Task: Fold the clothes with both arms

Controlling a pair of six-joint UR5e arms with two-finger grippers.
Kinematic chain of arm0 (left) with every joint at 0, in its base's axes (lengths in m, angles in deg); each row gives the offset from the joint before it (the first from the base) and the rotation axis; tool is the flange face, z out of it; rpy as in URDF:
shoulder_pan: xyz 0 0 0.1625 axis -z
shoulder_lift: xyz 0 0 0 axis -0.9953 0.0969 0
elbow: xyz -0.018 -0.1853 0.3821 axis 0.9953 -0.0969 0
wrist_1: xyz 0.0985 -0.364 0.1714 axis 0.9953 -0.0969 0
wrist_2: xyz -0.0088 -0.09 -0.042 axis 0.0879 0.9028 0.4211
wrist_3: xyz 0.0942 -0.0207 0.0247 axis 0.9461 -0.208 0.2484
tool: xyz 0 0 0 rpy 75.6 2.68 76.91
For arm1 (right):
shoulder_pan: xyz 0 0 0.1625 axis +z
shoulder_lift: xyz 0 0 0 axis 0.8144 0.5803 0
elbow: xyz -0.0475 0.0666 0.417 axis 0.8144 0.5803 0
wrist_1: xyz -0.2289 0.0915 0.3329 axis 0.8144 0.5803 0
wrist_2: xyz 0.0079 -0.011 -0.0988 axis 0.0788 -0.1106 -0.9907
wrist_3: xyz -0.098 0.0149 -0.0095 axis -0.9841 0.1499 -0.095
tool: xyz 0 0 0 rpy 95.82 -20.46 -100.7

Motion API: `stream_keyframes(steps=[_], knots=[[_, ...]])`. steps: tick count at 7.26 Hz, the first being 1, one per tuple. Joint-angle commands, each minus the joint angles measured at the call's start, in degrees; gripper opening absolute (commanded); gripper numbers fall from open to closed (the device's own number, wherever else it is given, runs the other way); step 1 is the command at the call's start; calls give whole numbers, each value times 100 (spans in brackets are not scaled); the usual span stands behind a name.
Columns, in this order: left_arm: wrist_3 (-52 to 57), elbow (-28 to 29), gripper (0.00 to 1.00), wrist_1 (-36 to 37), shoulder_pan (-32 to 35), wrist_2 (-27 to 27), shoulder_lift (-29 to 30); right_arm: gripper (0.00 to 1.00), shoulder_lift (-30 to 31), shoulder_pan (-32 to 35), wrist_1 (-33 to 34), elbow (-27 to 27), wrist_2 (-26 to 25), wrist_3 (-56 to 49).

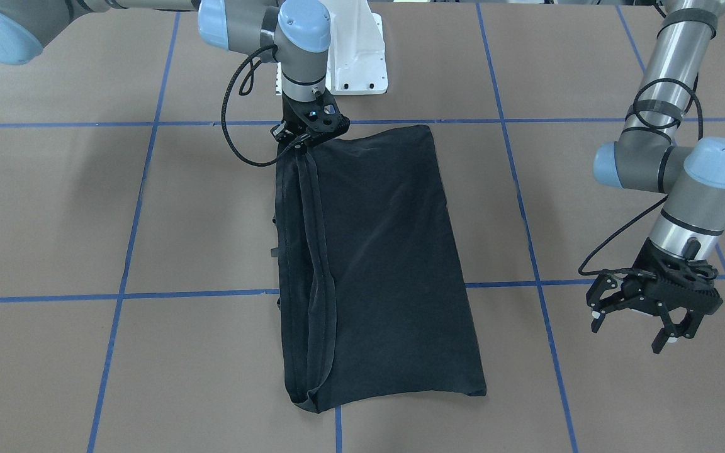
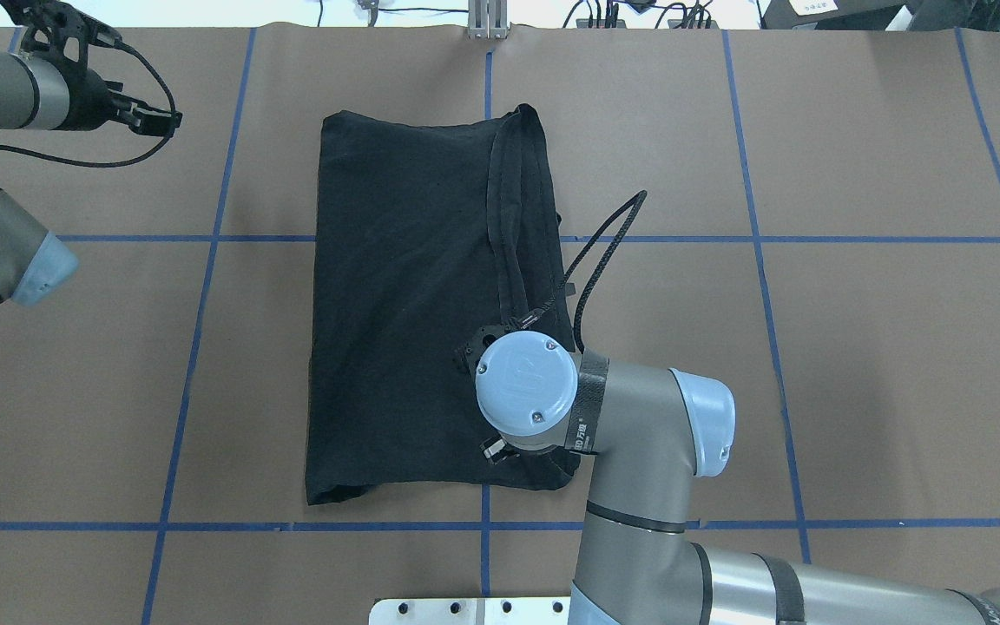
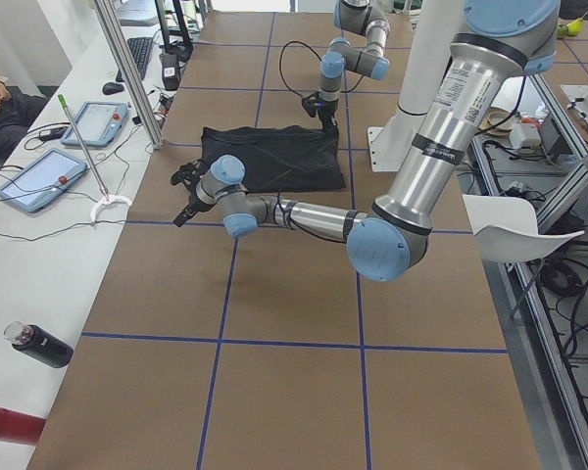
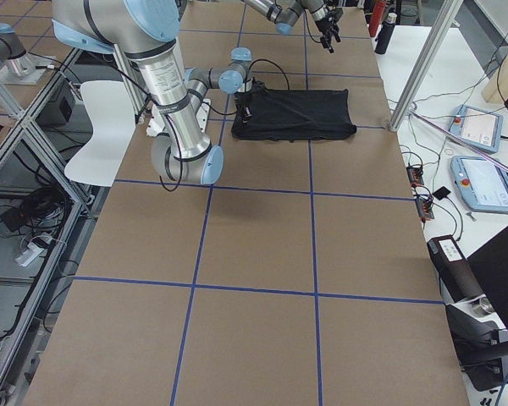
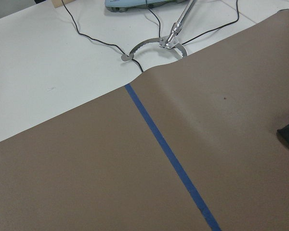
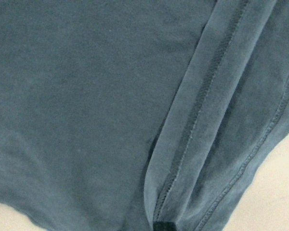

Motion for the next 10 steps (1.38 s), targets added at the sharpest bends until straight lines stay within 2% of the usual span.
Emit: stream_keyframes(steps=[1,3,5,7,8,9,10], knots=[[8,0,100,0,0,0,6,0,-9,-23,201,-81,-13,14],[0,-9,100,0,0,0,6,0,157,29,387,-257,-109,57],[0,-9,100,9,0,9,15,0,526,30,379,-694,-127,84],[0,-9,100,35,-9,9,32,0,422,160,169,-644,-136,110],[-9,-18,100,53,-9,9,58,15,300,318,89,-618,-136,241],[-235,-113,100,131,-26,61,76,78,177,528,89,-644,-118,651],[-673,-445,100,376,-18,488,59,100,158,687,80,-792,-118,1151]])
